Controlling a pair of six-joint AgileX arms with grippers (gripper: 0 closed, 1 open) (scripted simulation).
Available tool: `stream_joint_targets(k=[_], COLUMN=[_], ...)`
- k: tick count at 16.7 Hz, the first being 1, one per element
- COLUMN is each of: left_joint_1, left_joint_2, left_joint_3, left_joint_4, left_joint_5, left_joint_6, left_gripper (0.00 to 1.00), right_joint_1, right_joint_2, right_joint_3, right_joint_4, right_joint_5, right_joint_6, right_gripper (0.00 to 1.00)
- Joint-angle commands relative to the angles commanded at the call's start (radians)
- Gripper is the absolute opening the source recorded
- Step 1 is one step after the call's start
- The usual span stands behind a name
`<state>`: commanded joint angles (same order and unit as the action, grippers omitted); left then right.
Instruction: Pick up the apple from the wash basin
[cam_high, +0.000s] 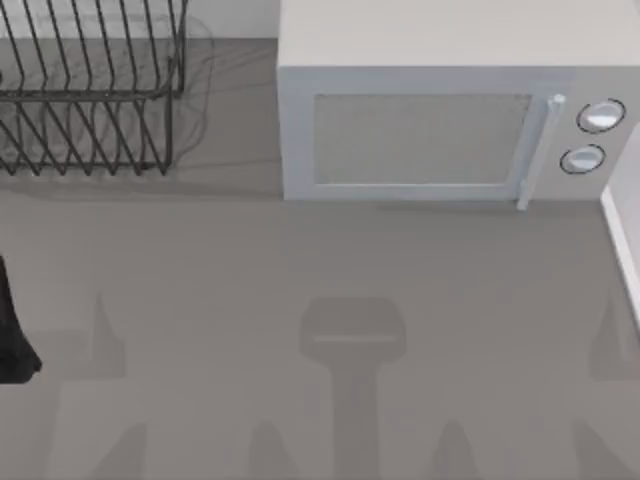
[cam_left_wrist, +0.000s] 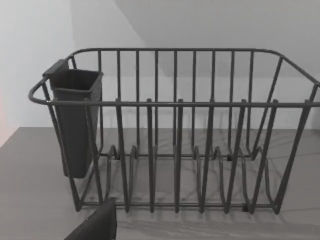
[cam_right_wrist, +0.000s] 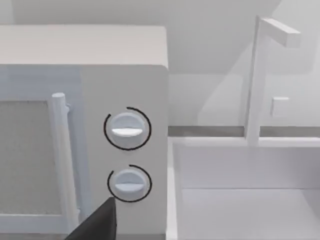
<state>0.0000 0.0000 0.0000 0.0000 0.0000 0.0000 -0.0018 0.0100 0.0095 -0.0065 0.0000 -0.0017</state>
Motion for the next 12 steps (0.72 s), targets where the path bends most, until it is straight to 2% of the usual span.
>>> stream_joint_targets(k=[5,12], left_joint_1=[0.0,0.0], left_joint_2=[0.0,0.0], left_joint_3=[0.0,0.0], left_joint_4=[0.0,0.0], left_joint_5=[0.0,0.0], left_joint_6=[0.0,0.0], left_gripper=[1.0,1.0], right_joint_1=[-0.036,-0.13], right_joint_2=[0.21,0.861], right_joint_3=[0.184,0.673], right_joint_4=[-0.125,-0.456], right_joint_5=[0.0,0.001], right_joint_6=[-0.033,-0.122], right_gripper=[1.0,1.0])
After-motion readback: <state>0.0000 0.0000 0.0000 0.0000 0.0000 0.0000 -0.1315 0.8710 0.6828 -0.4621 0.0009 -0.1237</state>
